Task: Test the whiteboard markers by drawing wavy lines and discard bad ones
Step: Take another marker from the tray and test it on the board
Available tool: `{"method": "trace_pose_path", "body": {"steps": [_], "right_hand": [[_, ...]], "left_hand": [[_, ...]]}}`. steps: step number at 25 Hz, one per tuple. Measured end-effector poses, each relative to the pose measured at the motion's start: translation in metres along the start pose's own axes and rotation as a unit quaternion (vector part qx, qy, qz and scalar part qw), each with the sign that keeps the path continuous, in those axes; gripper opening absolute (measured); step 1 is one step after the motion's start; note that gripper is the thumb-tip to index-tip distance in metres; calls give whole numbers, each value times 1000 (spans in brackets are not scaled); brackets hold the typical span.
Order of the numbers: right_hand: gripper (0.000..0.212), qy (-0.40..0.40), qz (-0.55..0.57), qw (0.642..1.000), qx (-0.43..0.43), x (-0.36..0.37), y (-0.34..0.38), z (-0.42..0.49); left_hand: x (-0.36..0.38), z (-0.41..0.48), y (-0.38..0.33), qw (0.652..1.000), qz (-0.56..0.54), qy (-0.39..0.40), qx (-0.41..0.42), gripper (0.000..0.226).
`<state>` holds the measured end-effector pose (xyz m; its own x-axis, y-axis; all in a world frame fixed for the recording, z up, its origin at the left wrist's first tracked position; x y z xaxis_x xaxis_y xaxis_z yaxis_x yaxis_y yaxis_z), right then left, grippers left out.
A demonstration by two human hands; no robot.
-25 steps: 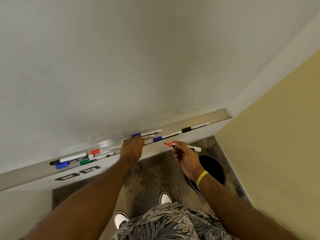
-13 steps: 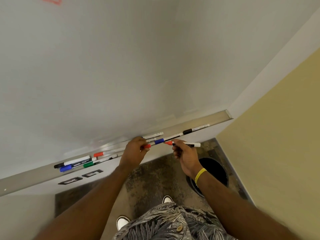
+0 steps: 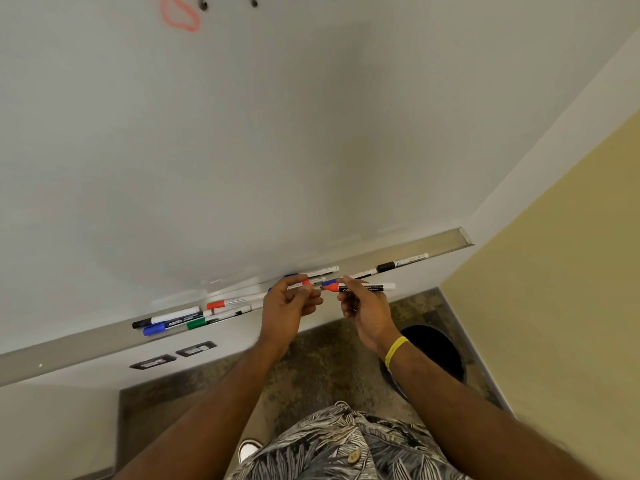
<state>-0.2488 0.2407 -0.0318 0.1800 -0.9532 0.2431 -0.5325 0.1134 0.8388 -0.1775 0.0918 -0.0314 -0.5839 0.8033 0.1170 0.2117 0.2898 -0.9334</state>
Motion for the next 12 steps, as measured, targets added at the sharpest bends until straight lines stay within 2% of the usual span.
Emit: {"method": "trace_pose_path", "body": {"steps": [3,5,12], "right_hand": [[29,19,9,1000,-10,7,0,-7],[28,24,10,999,-19,11,-1,-11],[24,15,-8,999,-43,15,-3,-16]], "left_hand": [[3,-6,3,982,-155,-15,-106,20],[6,-10,4,963,-225,-17,-147,23],[14,-21,0,961,-224,-18,-160,32]]}}
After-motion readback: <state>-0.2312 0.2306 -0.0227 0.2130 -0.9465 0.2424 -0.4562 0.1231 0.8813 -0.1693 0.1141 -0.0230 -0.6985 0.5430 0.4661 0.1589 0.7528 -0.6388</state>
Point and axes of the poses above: each hand's wrist, its own z-axis towards the middle knuckle, its own x-axis out of the palm, y = z × x, the point moved 4 cm from there along z, towards the middle knuckle
